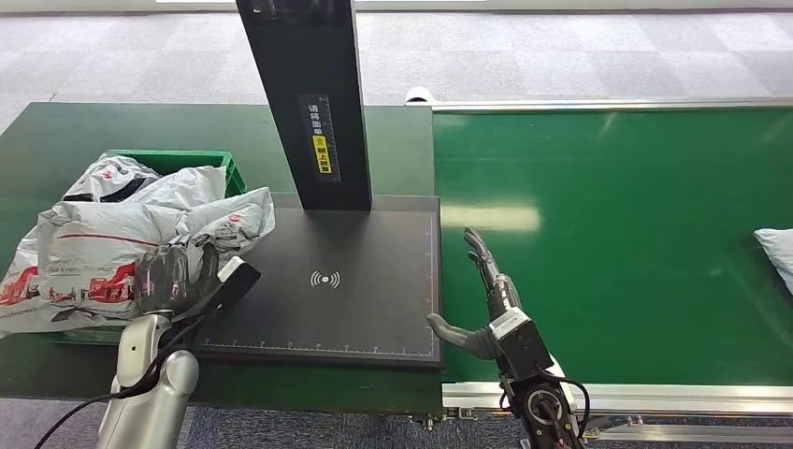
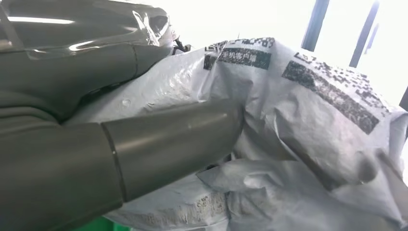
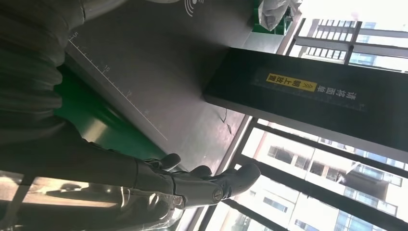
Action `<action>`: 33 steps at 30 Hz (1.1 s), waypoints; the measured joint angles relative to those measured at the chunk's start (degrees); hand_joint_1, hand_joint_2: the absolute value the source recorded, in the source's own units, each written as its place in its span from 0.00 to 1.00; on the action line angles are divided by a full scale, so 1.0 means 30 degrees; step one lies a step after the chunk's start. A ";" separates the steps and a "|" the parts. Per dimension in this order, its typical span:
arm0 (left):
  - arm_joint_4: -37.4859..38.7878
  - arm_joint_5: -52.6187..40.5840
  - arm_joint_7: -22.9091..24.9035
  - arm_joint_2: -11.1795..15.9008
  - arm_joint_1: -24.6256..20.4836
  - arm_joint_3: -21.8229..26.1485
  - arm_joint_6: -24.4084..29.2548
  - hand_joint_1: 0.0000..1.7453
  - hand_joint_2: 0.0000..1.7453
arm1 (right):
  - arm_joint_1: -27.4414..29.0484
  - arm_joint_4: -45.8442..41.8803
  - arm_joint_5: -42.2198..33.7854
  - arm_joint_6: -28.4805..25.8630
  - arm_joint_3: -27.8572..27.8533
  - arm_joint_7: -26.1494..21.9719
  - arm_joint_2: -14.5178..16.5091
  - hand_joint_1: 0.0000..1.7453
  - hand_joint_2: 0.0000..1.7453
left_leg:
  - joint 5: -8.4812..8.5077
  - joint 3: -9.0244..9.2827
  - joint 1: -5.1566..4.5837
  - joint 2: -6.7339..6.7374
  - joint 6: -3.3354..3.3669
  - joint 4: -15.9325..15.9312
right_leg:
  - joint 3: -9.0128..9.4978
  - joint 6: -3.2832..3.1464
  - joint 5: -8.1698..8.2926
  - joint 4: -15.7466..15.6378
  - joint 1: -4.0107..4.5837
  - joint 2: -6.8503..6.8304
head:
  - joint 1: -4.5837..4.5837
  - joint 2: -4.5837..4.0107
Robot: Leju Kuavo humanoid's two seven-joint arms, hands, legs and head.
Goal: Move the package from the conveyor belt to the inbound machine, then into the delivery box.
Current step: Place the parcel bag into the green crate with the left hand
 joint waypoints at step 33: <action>0.9139 0.9744 -0.4521 0.2508 -0.4537 0.4262 0.5270 1.00 0.00 | 0.0408 -0.0670 0.0206 -0.0699 -0.0240 0.0464 0.0433 0.00 1.00 | 0.0238 0.0346 0.0113 -0.0089 -0.0284 -0.0505 | 0.0078 -0.0614 0.0179 0.0013 0.0152 0.0349 | -0.0009 0.0002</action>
